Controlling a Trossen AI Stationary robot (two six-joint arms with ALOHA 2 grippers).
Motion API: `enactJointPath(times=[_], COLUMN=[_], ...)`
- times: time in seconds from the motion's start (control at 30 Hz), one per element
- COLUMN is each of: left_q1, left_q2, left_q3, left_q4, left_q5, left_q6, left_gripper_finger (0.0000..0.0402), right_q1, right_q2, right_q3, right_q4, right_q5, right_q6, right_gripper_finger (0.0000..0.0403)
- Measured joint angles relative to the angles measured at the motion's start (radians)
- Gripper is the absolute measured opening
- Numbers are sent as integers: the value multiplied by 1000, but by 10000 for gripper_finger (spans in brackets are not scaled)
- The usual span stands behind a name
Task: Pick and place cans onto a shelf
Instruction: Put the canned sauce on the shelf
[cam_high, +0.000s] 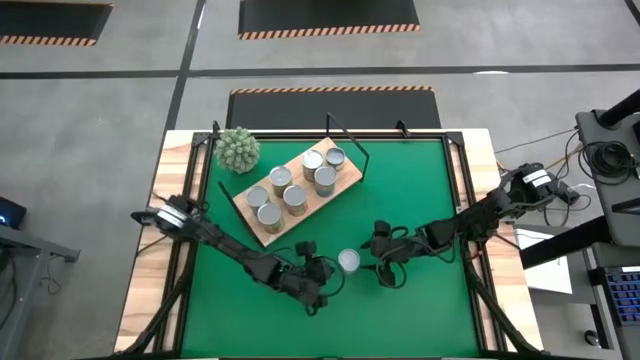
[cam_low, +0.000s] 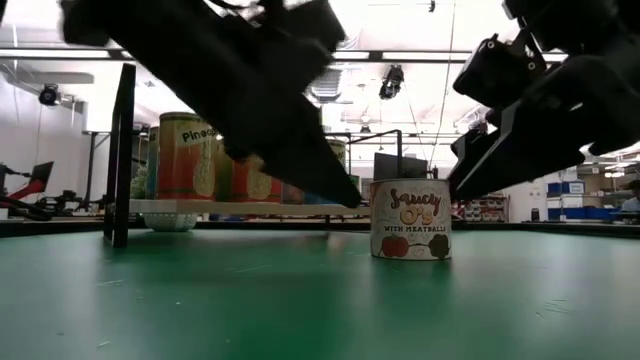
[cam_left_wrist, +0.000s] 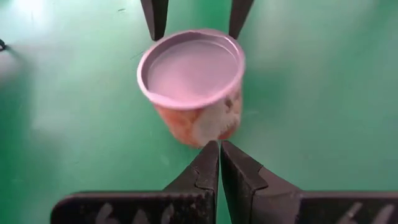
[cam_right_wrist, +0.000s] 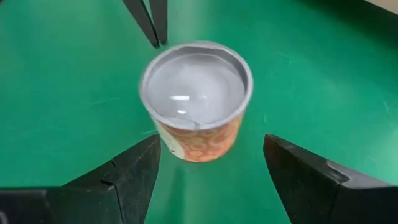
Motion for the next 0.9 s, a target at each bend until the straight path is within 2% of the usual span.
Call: enactJointPath(times=[0.17,0.3,0.43,0.57,0.73,0.9], left_q1=[40,68,92,96,93,105], left_q2=[78,131,161,162,126,119], left_q3=[75,151,215,256,339,527], left_q4=[4,1,2,-54,-239,-533], left_q5=[3,31,107,123,147,196], left_q6=[17,57,108,141,149,146], left_gripper_finger=[0,0,0,0,0,0], right_q1=[0,0,2,2,10,32], right_q2=[-7,-44,-107,-194,-319,-443], right_q3=[-1,33,64,74,72,56], right_q4=[-40,-223,-397,-505,-621,-604], right_q5=[33,121,212,246,263,310], right_q6=[-11,-19,-12,-11,-12,-79], right_gripper_finger=[274,269,256,242,230,226])
